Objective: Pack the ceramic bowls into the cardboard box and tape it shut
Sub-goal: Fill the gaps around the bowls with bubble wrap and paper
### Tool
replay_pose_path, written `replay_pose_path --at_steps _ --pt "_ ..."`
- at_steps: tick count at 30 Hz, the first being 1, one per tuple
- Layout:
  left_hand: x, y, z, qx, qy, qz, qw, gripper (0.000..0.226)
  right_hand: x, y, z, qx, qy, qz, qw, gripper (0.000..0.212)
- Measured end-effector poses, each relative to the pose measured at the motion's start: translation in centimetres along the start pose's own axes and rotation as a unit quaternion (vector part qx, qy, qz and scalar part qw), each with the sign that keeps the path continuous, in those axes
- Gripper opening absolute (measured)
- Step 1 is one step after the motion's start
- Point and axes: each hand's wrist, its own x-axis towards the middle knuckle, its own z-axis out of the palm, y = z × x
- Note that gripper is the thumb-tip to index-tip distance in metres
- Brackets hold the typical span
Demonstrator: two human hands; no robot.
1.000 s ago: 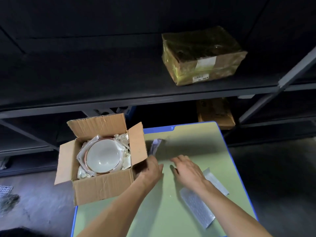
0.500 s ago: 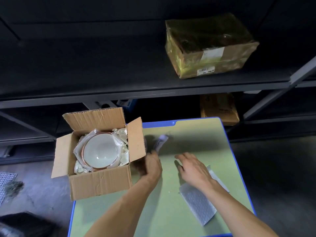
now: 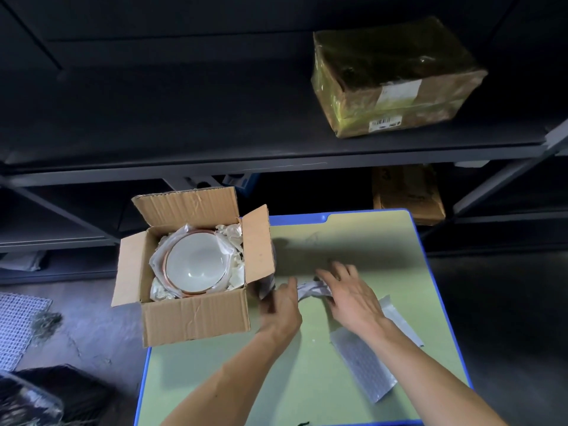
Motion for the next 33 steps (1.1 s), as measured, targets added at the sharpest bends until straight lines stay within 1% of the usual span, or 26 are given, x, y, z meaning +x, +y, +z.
replay_pose_path --at_steps 1,2,4,6,8,10,11,12,14,17,20,23,27,31,33 --pt "-0.5 -0.3 0.4 -0.008 0.001 0.011 1.0 0.032 0.0 -0.1 0.4 -0.013 -0.014 -0.012 1.0 0.056" --pt "-0.8 -0.3 0.6 -0.038 0.01 0.013 0.999 0.032 -0.1 -0.1 0.9 -0.023 -0.028 -0.018 0.999 0.055" --pt "-1.1 -0.8 0.8 -0.066 0.006 -0.009 0.998 0.022 -0.4 -0.4 1.9 -0.038 -0.04 -0.024 0.998 0.05" --pt "-1.4 -0.8 0.8 -0.045 0.013 0.001 0.999 0.015 -0.7 -0.7 2.3 -0.036 -0.026 -0.023 0.999 0.041" --pt "-1.7 -0.6 0.2 0.009 0.015 0.026 0.999 0.006 -0.7 -0.9 1.8 -0.017 -0.005 -0.026 1.0 0.036" --pt "-2.2 0.1 -0.7 0.046 0.023 0.059 0.997 0.021 -0.7 -1.0 0.7 -0.002 0.023 -0.028 0.999 0.033" --pt "-2.5 0.5 -1.2 0.041 0.026 0.059 0.997 0.025 -0.6 -1.1 -0.1 0.004 0.035 -0.032 0.999 0.032" --pt "-2.9 0.9 -1.6 0.022 0.035 0.066 0.997 0.024 -0.6 -1.1 -0.9 0.011 0.042 -0.036 0.998 0.031" --pt "-3.9 1.6 -2.7 -0.007 0.043 0.079 0.996 0.016 -0.6 -1.3 -2.7 0.023 0.039 -0.049 0.998 0.029" --pt "-5.4 1.2 -4.0 -0.002 0.068 0.115 0.991 0.013 -1.0 -1.8 -4.8 0.042 0.021 -0.093 0.995 0.029" --pt "-7.3 0.7 -5.9 -0.039 0.073 0.136 0.987 0.015 -1.7 -3.1 -6.8 0.053 0.028 -0.156 0.986 0.03" --pt "-9.3 1.0 -7.7 -0.077 0.077 0.151 0.982 0.017 -1.9 -4.9 -9.0 0.056 0.026 -0.192 0.979 0.03" --pt "-10.9 1.5 -9.8 -0.136 0.097 0.133 0.977 0.013 -1.2 -6.6 -11.5 0.039 0.036 -0.233 0.971 0.023" --pt "-12.1 0.2 -12.0 -0.162 0.147 0.118 0.969 0.012 -0.7 -9.1 -13.3 0.014 0.065 -0.286 0.956 0.033" --pt "-12.3 -1.2 -13.1 -0.163 0.176 0.096 0.966 0.009 -0.3 -10.8 -13.8 0.007 0.078 -0.321 0.944 0.035"
